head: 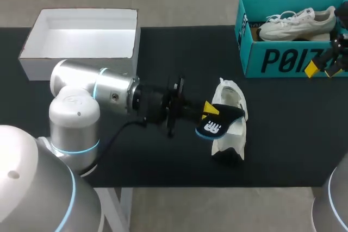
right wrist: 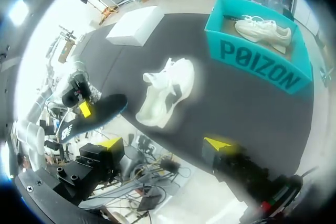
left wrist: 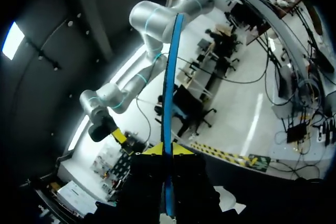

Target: Take the shoe out of the shoebox, open the shoe tongue, remove and reinsert the insole, then place the shoe into the shoebox

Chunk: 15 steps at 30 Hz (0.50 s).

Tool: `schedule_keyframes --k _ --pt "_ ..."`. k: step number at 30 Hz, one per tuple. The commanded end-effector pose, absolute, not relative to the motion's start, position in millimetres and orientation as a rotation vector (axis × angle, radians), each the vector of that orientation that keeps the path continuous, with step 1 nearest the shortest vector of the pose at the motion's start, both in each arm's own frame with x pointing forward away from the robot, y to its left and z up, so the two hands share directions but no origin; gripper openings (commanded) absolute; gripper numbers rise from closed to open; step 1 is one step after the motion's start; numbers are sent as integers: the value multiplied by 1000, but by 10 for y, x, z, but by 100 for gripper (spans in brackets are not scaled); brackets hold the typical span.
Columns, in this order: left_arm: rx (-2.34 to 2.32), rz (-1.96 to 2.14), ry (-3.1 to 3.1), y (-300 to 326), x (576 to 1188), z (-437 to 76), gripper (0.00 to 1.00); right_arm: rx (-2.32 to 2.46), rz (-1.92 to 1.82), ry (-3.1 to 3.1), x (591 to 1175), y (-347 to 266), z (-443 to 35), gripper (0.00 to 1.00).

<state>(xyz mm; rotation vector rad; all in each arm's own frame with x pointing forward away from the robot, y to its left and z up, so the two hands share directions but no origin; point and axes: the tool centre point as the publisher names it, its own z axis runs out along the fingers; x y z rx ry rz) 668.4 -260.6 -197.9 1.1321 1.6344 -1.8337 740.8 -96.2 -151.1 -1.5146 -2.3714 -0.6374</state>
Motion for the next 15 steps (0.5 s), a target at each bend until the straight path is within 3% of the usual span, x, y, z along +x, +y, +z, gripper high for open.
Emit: schedule_keyframes --k 1,15 --pt "1227 -1878 1655 -2684 6720 -2075 0 -1514 -631 -2370 7426 -960 -1509 100" --pt "1339 -1845 1754 -2690 6681 -2342 0 -1514 -631 -2370 7426 -960 -1509 100"
